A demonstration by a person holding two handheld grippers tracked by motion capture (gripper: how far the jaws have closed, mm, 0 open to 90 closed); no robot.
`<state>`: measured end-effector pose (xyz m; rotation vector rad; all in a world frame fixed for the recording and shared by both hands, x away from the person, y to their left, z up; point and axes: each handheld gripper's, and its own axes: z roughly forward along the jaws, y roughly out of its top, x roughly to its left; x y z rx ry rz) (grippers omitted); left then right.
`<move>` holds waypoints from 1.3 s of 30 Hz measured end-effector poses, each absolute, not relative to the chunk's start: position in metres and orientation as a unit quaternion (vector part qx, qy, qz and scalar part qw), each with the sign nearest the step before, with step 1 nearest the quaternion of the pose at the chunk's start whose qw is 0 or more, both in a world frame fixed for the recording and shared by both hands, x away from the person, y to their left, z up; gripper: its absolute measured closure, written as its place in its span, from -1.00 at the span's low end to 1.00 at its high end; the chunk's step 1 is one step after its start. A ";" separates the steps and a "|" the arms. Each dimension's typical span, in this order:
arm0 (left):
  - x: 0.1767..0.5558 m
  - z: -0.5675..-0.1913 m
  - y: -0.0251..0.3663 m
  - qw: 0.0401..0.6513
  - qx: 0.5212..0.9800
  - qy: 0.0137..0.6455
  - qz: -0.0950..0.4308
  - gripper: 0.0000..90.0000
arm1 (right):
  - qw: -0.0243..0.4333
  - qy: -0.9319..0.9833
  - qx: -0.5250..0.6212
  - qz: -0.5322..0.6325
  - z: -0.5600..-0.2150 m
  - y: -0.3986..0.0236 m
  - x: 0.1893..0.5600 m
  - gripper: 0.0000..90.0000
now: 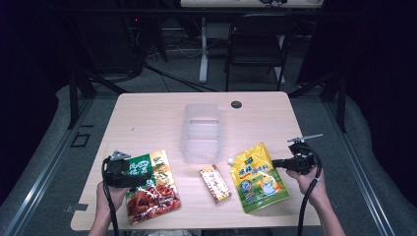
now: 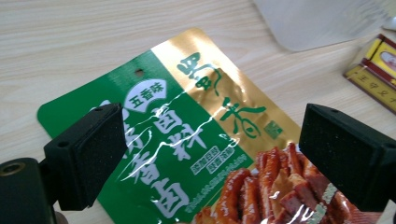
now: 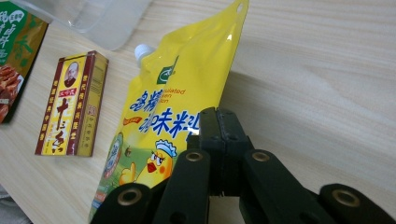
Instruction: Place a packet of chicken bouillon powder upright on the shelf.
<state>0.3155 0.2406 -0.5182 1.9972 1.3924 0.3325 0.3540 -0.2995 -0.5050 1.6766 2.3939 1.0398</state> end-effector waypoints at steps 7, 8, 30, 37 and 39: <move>0.316 -0.519 0.231 0.342 0.774 0.522 0.109 -0.83 | 0.023 0.772 0.535 0.342 -0.496 -0.301 0.350 1.00; 0.316 -0.519 0.230 0.343 0.774 0.521 0.108 -0.83 | 0.026 0.773 0.533 0.343 -0.494 -0.301 0.349 1.00; 0.325 -0.506 0.166 0.385 0.807 0.445 0.047 -0.82 | 0.079 0.811 0.448 0.367 -0.452 -0.270 0.329 1.00; 0.331 -0.505 0.157 0.395 0.810 0.433 0.036 -0.81 | 0.088 0.823 0.430 0.361 -0.446 -0.260 0.325 1.00; 0.332 -0.504 0.154 0.394 0.812 0.429 0.034 -0.81 | 0.087 0.825 0.428 0.358 -0.444 -0.257 0.325 1.00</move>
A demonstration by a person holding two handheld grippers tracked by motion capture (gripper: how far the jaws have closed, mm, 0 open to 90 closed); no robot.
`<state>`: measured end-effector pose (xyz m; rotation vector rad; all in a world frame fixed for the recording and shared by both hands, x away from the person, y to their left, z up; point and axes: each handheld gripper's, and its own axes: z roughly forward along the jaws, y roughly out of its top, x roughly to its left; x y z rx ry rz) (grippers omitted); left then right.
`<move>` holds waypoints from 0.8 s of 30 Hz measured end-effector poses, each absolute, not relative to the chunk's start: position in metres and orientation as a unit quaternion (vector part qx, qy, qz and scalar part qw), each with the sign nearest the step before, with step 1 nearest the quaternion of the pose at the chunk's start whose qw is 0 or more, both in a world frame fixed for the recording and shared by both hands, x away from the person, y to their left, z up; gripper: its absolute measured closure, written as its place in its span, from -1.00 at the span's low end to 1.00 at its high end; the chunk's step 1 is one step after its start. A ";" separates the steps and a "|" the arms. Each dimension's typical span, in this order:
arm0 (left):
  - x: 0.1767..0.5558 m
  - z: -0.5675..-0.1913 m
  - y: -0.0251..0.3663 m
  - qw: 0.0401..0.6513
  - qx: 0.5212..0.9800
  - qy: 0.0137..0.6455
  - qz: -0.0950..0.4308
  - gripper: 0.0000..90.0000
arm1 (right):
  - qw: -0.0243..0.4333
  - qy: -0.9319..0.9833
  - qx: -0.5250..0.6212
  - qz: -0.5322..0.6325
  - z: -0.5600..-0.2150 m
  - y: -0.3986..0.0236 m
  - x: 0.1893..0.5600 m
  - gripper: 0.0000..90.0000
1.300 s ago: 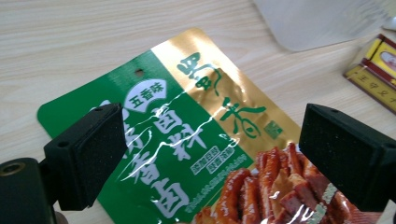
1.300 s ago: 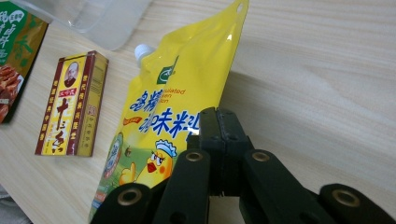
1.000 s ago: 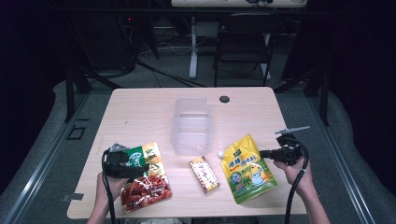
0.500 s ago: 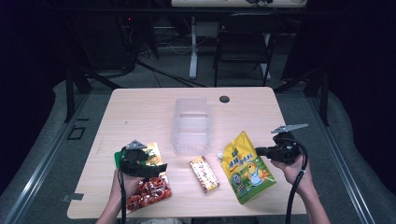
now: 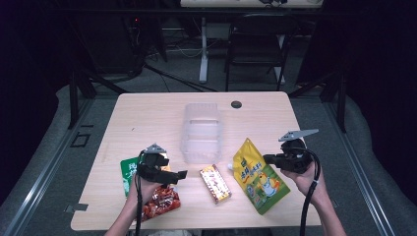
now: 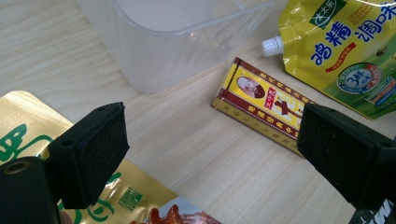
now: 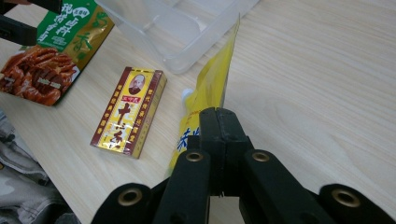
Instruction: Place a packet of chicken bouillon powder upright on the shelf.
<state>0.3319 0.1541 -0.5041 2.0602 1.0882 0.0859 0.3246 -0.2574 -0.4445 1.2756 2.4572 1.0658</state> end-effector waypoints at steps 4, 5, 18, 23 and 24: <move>0.332 -0.505 0.152 0.399 0.811 0.427 0.029 -0.81 | 0.082 0.831 0.432 0.342 -0.445 -0.253 0.327 1.00; 0.332 -0.506 0.153 0.399 0.811 0.427 0.028 -0.81 | 0.075 0.832 0.432 0.340 -0.446 -0.253 0.329 1.00; 0.331 -0.507 0.149 0.408 0.810 0.421 0.021 -0.80 | 0.112 0.828 0.421 0.352 -0.433 -0.242 0.326 1.00; 0.332 -0.509 0.135 0.406 0.818 0.407 0.013 -0.80 | 0.119 0.841 0.407 0.337 -0.432 -0.235 0.324 1.00; 0.332 -0.509 0.135 0.406 0.818 0.407 0.013 -0.80 | 0.119 0.841 0.407 0.337 -0.432 -0.235 0.324 1.00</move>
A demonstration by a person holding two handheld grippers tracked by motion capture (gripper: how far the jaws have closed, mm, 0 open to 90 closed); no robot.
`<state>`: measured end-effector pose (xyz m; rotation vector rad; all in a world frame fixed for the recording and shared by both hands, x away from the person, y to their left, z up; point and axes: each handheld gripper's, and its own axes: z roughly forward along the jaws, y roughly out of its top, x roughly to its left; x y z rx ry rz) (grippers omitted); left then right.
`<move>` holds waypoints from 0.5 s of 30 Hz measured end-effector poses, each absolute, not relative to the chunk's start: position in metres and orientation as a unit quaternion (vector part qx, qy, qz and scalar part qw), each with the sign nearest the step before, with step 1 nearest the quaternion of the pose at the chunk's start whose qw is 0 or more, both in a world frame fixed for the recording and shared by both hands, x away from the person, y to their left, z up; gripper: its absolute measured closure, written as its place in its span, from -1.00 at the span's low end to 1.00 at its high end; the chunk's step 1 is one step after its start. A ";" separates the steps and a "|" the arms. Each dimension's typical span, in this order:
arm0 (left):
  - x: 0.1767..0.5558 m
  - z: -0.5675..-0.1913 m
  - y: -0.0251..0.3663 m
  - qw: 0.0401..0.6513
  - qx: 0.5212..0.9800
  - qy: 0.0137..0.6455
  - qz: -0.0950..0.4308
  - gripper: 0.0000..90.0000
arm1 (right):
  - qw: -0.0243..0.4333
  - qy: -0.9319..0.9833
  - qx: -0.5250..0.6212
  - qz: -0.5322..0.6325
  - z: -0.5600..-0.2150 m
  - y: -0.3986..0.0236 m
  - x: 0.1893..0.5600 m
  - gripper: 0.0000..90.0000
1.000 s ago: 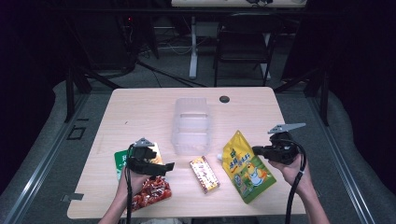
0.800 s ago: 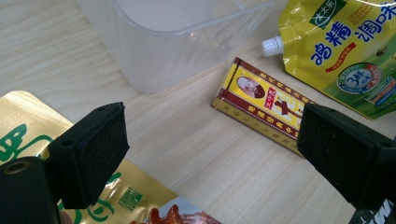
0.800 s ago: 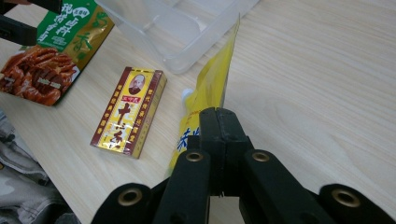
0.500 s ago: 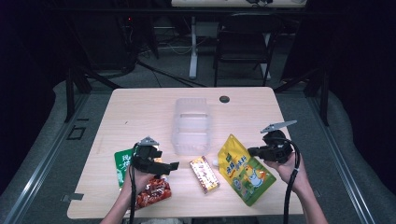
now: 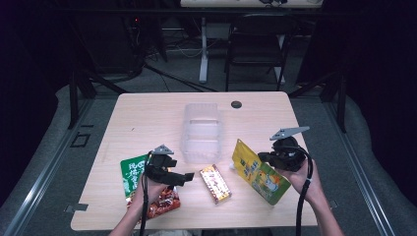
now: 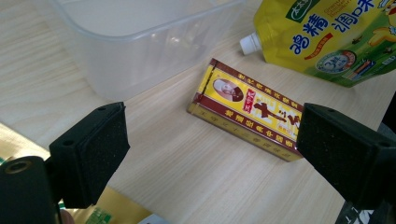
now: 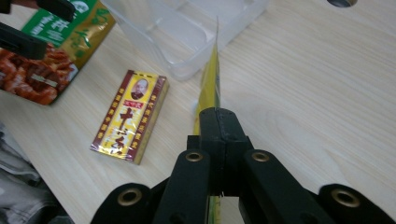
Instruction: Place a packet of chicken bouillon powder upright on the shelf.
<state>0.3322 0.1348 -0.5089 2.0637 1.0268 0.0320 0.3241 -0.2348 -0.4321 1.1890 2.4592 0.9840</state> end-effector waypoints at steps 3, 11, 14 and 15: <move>0.332 -0.509 0.131 0.404 0.822 0.401 0.011 -0.80 | 0.114 0.842 0.413 0.329 -0.432 -0.234 0.326 1.00; 0.332 -0.511 0.133 0.408 0.818 0.404 0.002 -0.79 | 0.089 0.851 0.407 0.321 -0.430 -0.233 0.332 1.00; 0.332 -0.512 0.133 0.408 0.820 0.403 0.001 -0.79 | 0.081 0.854 0.400 0.323 -0.430 -0.232 0.334 1.00; 0.332 -0.513 0.133 0.408 0.820 0.402 0.000 -0.79 | 0.072 0.854 0.400 0.325 -0.430 -0.231 0.334 1.00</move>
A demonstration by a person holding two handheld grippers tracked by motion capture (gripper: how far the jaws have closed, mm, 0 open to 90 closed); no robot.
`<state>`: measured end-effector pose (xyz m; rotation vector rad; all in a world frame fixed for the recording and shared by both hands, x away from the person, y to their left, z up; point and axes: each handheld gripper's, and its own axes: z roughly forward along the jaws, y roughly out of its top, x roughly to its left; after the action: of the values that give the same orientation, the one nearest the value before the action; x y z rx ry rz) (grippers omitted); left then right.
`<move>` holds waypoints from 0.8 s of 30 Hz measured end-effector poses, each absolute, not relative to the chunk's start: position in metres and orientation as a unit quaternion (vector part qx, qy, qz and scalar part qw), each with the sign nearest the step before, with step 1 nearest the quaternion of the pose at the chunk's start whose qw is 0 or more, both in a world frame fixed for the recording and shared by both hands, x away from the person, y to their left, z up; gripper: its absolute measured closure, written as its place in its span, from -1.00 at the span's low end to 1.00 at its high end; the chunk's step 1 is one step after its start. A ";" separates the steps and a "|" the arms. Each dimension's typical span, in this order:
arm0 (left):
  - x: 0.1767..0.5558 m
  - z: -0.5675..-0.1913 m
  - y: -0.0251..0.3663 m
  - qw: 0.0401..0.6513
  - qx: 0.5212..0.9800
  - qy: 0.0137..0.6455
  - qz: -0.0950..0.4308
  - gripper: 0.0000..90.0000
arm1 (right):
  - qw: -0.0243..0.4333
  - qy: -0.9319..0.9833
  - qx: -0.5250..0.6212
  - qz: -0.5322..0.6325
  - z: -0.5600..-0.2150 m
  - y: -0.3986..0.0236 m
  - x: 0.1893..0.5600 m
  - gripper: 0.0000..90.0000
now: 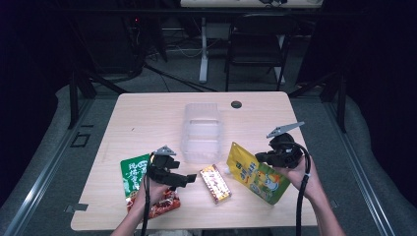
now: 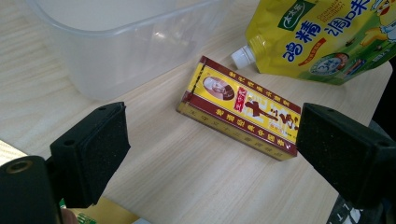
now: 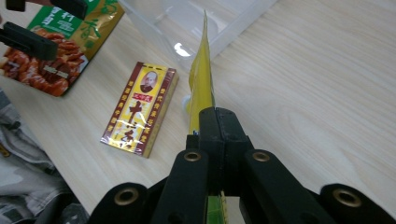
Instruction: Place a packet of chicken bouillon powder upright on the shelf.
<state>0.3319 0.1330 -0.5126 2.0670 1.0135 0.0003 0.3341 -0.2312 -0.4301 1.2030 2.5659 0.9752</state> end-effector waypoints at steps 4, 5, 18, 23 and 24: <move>0.332 -0.513 0.133 0.407 0.820 0.402 -0.001 -0.79 | 0.067 0.857 0.397 0.321 -0.431 -0.229 0.335 0.99; 0.332 -0.513 0.133 0.407 0.820 0.402 -0.001 -0.79 | 0.067 0.857 0.397 0.321 -0.431 -0.229 0.335 0.99; 0.332 -0.513 0.132 0.409 0.822 0.396 -0.008 -0.79 | 0.055 0.890 0.384 0.240 -0.443 -0.203 0.348 0.75; 0.331 -0.514 0.131 0.411 0.822 0.394 -0.006 -0.79 | 0.054 0.898 0.379 0.216 -0.444 -0.195 0.356 0.93; 0.331 -0.514 0.131 0.410 0.823 0.393 -0.005 -0.79 | 0.054 0.896 0.381 0.221 -0.444 -0.195 0.355 0.98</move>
<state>0.3311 0.1313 -0.5141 2.0725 0.9883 -0.0121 0.3550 -0.1953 -0.4440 1.1581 2.7232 0.6705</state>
